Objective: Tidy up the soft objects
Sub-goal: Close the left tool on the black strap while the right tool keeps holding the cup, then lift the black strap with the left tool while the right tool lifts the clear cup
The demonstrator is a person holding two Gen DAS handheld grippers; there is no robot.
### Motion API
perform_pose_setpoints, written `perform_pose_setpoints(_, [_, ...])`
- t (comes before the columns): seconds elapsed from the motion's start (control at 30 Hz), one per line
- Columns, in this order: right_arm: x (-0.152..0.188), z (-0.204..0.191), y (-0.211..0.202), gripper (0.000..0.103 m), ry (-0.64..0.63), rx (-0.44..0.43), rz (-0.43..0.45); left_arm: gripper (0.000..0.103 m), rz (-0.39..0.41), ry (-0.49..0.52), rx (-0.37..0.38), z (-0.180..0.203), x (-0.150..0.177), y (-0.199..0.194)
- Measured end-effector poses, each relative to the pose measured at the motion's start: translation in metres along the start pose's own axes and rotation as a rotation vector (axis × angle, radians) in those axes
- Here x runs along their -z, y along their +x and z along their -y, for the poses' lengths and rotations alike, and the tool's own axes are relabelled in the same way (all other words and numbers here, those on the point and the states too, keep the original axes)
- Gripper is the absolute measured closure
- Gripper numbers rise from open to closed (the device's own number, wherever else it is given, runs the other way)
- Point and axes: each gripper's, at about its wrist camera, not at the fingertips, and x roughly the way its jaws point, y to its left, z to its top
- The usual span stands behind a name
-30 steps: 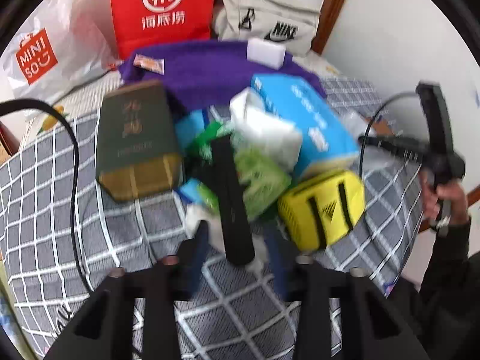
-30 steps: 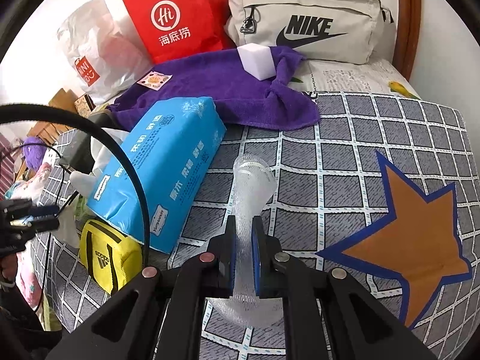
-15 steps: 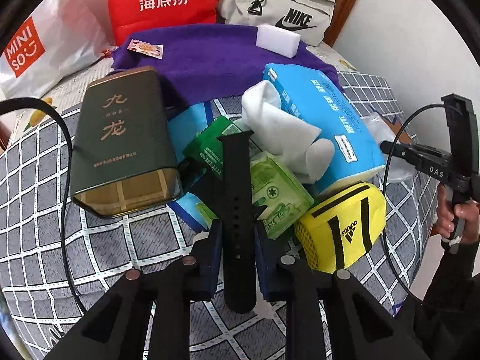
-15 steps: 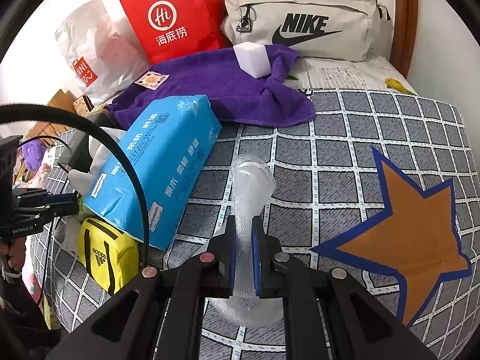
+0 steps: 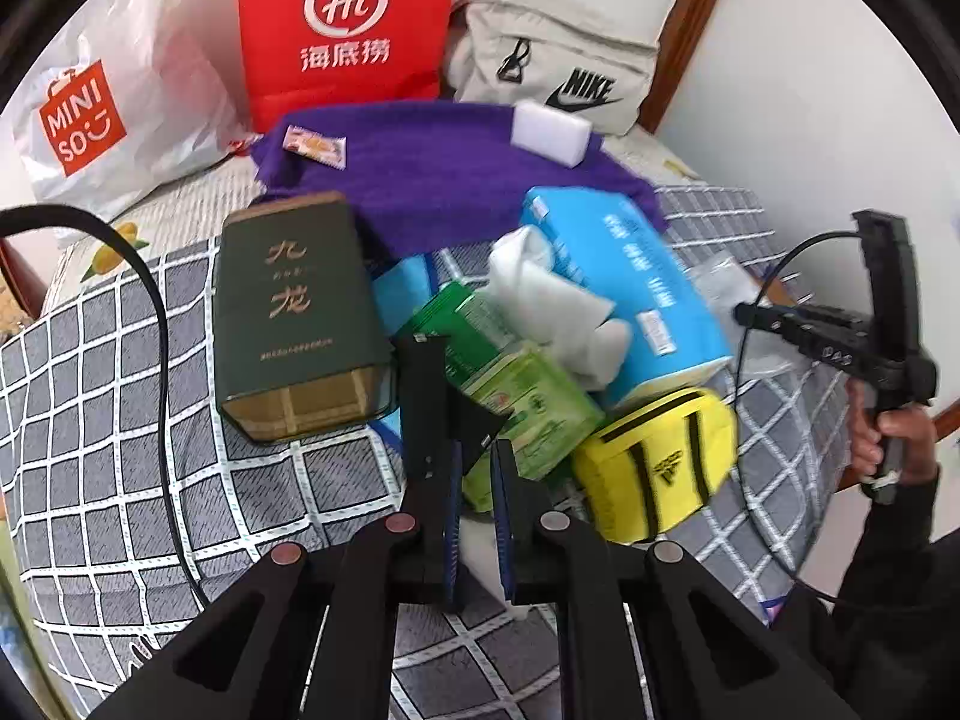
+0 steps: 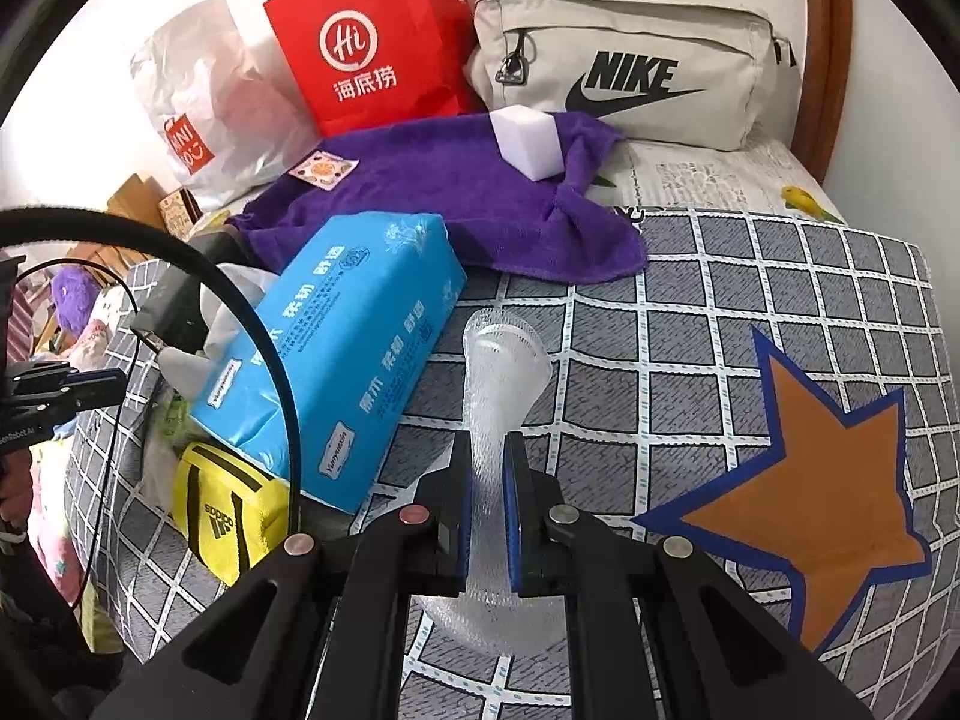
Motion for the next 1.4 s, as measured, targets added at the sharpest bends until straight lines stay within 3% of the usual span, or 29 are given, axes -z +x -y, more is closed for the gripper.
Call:
perform_pose_setpoints(0.13, [0.001,0.0,0.004,0.093,0.001,-0.001,-0.016,0.091,-0.038,0.003,-0.017,-0.004,0.004,0.014])
perform_pose_setpoints(0.3, [0.002,0.0,0.005,0.093,0.0,0.002,-0.023,0.073,-0.067,-0.004,-0.049,-0.009,0.009,0.029])
perform_pose_setpoints(0.33, [0.002,0.0,0.005,0.093,0.0,0.003,-0.024,0.063,-0.062,0.0,-0.056,-0.01,0.009,0.028])
perform_pose_setpoints(0.37, [0.001,0.0,0.005,0.093,0.0,0.003,-0.024,0.045,-0.058,0.003,-0.067,-0.011,0.009,0.026])
perform_pose_setpoints(0.43, [0.001,0.0,0.006,0.093,0.001,0.002,-0.028,0.037,-0.045,0.013,-0.103,-0.014,0.01,0.021])
perform_pose_setpoints(0.53, [0.002,-0.001,0.01,0.093,-0.003,0.0,-0.04,0.037,-0.023,0.019,-0.125,-0.02,0.012,0.019])
perform_pose_setpoints(0.6, [0.002,-0.002,0.012,0.093,-0.007,0.002,-0.045,0.038,-0.034,0.004,-0.099,-0.027,0.01,0.025])
perform_pose_setpoints(0.77, [0.004,-0.003,0.009,0.093,-0.013,0.01,-0.045,0.074,-0.077,-0.01,-0.042,-0.034,0.009,0.046])
perform_pose_setpoints(0.83, [0.004,-0.001,0.009,0.093,-0.007,0.013,-0.045,0.082,-0.099,-0.019,-0.003,-0.035,0.011,0.052])
perform_pose_setpoints(1.23, [0.002,-0.004,0.011,0.093,-0.017,0.01,-0.048,0.084,-0.037,-0.045,0.013,-0.039,0.014,0.02])
perform_pose_setpoints(1.4, [0.002,-0.005,0.01,0.093,-0.02,0.009,-0.048,0.084,0.003,-0.074,0.08,-0.044,0.014,0.005])
